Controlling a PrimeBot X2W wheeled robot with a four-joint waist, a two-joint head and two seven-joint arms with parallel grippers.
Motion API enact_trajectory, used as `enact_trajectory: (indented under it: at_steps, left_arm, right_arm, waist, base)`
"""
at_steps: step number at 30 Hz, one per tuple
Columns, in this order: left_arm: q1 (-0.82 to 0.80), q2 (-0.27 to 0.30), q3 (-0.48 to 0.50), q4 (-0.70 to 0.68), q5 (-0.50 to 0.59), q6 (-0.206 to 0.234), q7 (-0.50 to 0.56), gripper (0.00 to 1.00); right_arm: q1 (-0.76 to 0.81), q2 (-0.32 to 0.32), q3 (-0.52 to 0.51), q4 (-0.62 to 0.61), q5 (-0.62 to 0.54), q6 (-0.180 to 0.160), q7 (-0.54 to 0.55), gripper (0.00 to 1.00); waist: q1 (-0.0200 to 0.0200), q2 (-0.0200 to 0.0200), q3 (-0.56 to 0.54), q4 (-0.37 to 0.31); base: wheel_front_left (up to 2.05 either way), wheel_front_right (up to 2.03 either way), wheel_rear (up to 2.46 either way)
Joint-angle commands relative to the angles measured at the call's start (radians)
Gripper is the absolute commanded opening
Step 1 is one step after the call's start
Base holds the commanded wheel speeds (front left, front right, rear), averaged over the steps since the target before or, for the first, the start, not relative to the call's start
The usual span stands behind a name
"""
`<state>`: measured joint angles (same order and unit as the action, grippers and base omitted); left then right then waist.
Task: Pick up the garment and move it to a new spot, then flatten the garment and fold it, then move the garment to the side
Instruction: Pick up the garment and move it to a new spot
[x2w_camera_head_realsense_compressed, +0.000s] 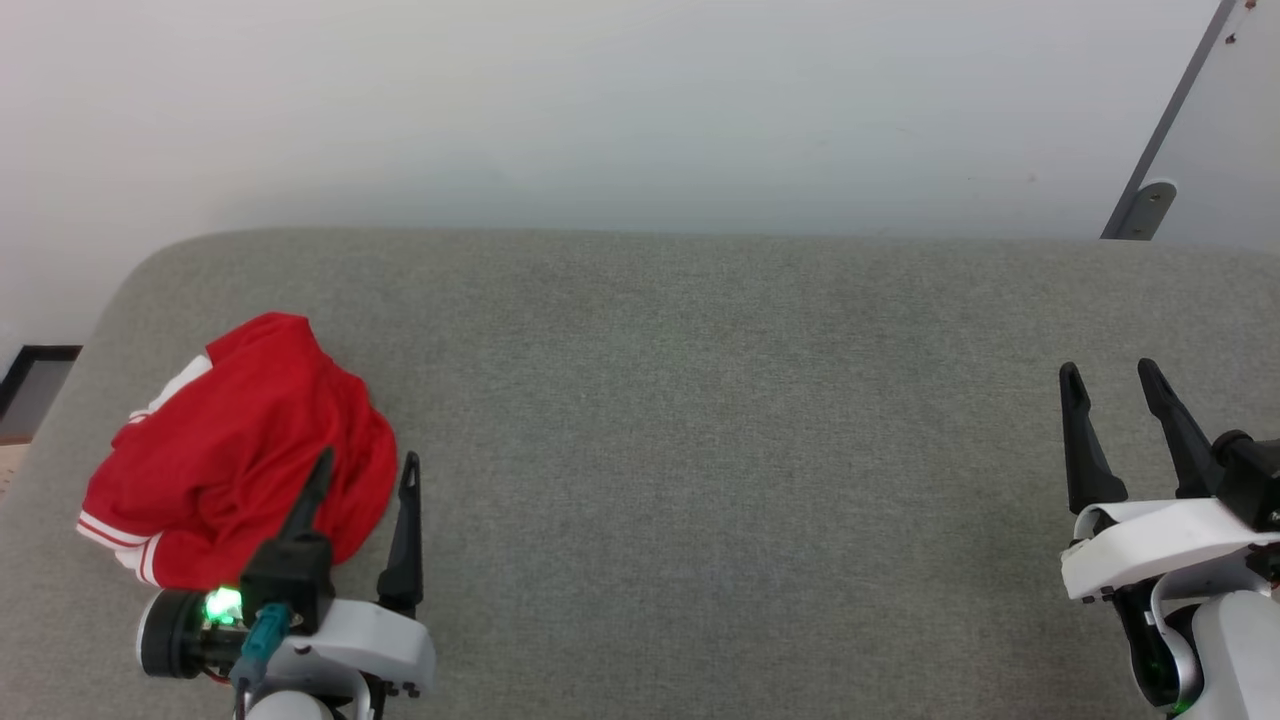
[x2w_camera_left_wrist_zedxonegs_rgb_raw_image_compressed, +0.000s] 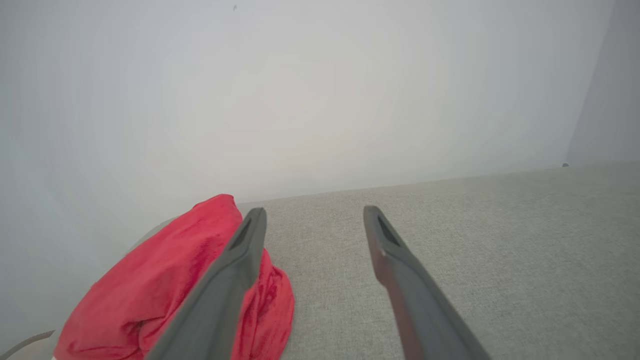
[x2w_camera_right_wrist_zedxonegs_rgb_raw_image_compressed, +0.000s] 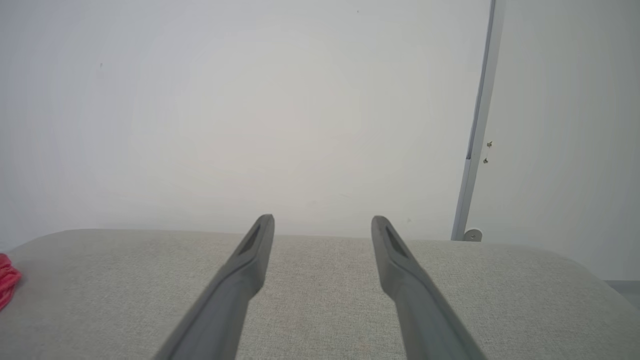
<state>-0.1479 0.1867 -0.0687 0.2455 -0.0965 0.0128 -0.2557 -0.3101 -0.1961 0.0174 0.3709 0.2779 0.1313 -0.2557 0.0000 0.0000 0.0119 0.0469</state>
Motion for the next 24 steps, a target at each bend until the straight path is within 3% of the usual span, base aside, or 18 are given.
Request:
enact_trajectory:
  at_steps: [1,19,24]
  left_arm:
    - [0.005,-0.002,0.003,-0.001,0.023,-0.004,-0.008,1.0]
    - [-0.011,-0.055,0.074,0.017,0.003,-0.054,-0.009,1.0]
    - [-0.009,-0.087,0.091,0.012,0.02,-0.025,-0.009,1.0]
  right_arm:
    - [0.01,-0.005,0.003,-0.004,-0.021,-0.001,-0.007,1.0]
    - [0.007,-0.002,-0.011,-0.015,-0.006,-0.001,-0.011,1.0]
    - [0.004,-0.012,-0.005,-0.017,0.003,-0.001,-0.011,1.0]
  waist:
    - [0.0,0.0,0.0,0.002]
    - [0.0,0.0,0.019,0.025]
    - [0.0,0.0,0.033,0.09]
  base:
    - [0.0,0.0,0.0]
    - [0.0,0.0,0.0]
    - [0.0,0.0,0.0]
